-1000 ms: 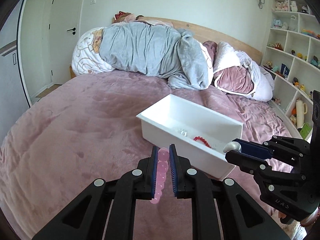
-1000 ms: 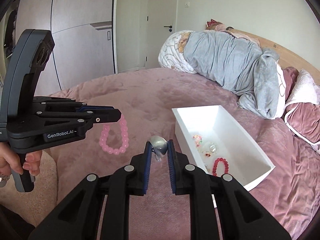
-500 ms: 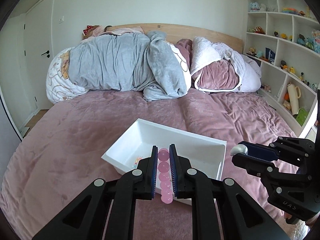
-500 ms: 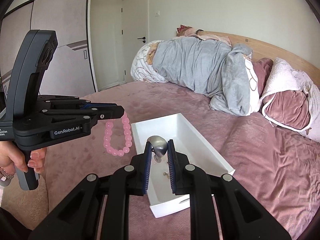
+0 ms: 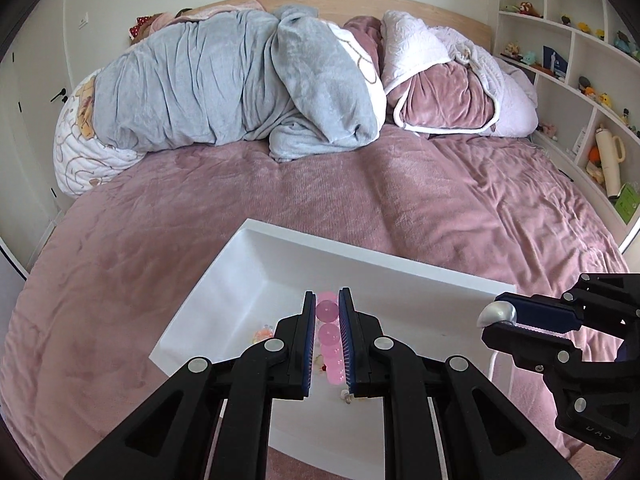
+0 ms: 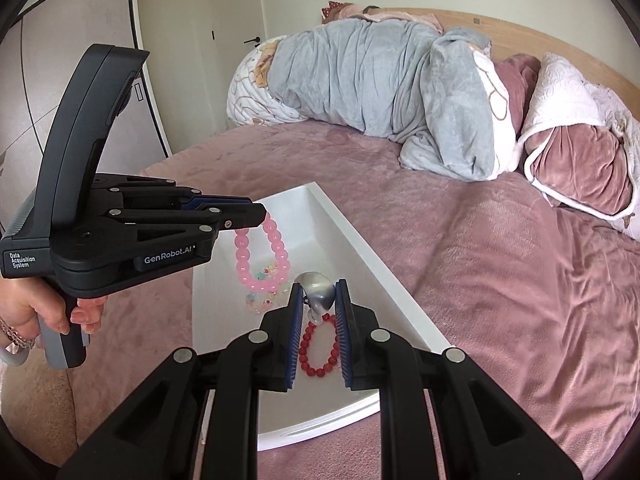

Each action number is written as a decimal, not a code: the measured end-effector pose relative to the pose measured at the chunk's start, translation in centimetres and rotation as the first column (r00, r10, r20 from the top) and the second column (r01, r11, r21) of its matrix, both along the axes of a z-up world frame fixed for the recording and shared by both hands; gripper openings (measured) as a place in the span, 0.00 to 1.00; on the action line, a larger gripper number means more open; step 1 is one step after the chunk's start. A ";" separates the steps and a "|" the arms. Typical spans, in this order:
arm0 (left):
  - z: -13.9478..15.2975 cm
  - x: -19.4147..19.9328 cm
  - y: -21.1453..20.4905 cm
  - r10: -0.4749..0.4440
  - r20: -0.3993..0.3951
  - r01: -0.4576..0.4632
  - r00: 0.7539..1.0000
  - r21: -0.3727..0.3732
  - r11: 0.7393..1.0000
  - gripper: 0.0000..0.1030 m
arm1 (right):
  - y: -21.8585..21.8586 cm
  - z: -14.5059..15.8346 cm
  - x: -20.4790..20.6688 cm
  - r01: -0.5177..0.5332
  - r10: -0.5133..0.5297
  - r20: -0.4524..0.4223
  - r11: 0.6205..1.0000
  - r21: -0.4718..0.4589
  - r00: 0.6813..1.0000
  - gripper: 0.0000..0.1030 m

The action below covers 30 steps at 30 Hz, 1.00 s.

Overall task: Organize jewelry
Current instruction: 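Carry the pink bracelet and silver charm into the white box and open both tools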

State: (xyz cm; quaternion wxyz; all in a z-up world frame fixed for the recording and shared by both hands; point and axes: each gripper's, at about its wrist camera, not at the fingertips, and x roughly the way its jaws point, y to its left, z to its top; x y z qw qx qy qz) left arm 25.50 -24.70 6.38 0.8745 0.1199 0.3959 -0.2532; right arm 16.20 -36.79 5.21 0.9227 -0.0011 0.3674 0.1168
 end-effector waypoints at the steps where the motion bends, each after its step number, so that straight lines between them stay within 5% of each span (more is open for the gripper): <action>1: -0.8 0.6 0.0 0.005 -0.014 -0.005 1.000 0.007 1.000 0.16 | 0.0 -0.6 0.6 -0.001 0.001 -0.013 1.000 0.000 1.000 0.16; 9: -5.7 3.7 0.5 0.052 -0.101 -0.049 0.994 0.034 0.998 0.16 | 0.8 -3.7 3.5 -0.029 0.026 -0.077 0.999 -0.034 0.997 0.17; 18: -7.3 3.6 1.6 0.071 -0.121 -0.068 0.990 0.031 0.997 0.19 | 1.4 -4.4 4.0 -0.036 0.032 -0.084 0.998 -0.045 0.996 0.18; 22: -6.6 3.2 1.9 0.081 -0.096 -0.079 0.992 0.020 0.997 0.29 | 1.6 -4.0 3.6 -0.030 0.026 -0.064 0.998 -0.059 0.998 0.40; 28: -3.9 1.9 2.2 0.075 -0.002 -0.075 0.997 -0.003 0.997 0.40 | 1.8 -2.2 2.5 -0.017 0.016 -0.010 0.998 -0.066 1.000 0.50; 30: -2.6 1.1 2.4 0.082 0.045 -0.081 0.996 -0.015 0.997 0.51 | 1.8 -1.3 1.8 -0.010 0.012 0.020 0.997 -0.071 1.000 0.57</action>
